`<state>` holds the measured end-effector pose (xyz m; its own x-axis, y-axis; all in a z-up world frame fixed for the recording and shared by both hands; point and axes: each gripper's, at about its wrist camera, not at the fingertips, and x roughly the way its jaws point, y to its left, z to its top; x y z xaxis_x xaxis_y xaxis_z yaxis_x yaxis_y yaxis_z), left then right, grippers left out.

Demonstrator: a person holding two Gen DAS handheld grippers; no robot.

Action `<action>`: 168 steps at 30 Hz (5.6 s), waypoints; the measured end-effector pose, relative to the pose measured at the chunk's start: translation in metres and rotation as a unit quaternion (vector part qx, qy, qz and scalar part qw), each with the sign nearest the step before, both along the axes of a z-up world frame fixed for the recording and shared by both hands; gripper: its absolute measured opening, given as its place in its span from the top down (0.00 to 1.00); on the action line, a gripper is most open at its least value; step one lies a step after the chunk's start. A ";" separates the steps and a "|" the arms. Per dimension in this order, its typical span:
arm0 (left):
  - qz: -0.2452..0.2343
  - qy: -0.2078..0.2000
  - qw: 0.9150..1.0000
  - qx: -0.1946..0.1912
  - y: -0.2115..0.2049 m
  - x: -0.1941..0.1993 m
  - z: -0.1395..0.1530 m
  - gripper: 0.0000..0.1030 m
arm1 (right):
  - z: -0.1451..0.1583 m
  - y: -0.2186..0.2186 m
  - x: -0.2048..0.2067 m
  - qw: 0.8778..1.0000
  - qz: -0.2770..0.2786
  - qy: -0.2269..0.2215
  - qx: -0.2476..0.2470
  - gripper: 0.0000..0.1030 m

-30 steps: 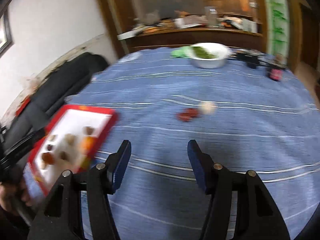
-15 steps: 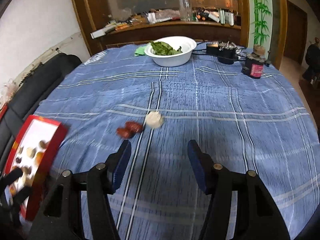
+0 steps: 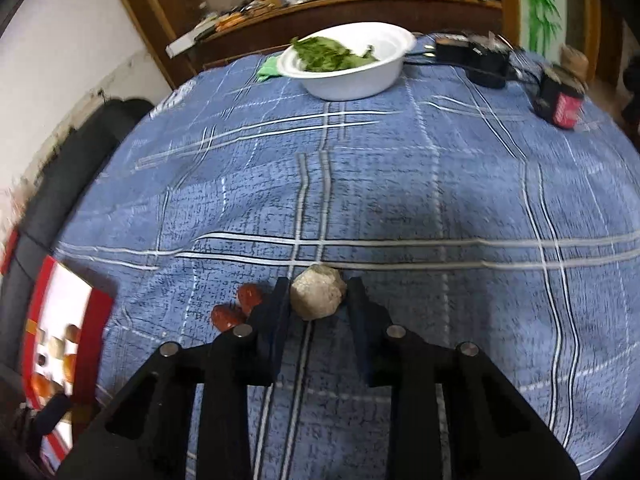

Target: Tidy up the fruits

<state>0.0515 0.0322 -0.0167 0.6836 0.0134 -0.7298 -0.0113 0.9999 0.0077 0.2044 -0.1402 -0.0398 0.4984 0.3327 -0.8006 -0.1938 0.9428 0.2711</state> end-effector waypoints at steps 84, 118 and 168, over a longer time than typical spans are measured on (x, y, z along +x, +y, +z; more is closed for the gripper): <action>0.310 -0.167 0.936 0.020 0.186 0.005 0.035 0.30 | 0.048 -0.045 -0.215 0.984 0.015 -0.121 0.134 0.19; 0.249 -0.221 0.943 -0.006 0.189 -0.120 0.082 0.20 | 0.081 0.080 -0.277 0.938 0.275 -0.210 -0.018 0.16; 0.253 -0.042 0.966 0.036 0.143 -0.068 0.051 0.11 | 0.100 0.166 -0.192 0.956 0.199 -0.197 -0.082 0.06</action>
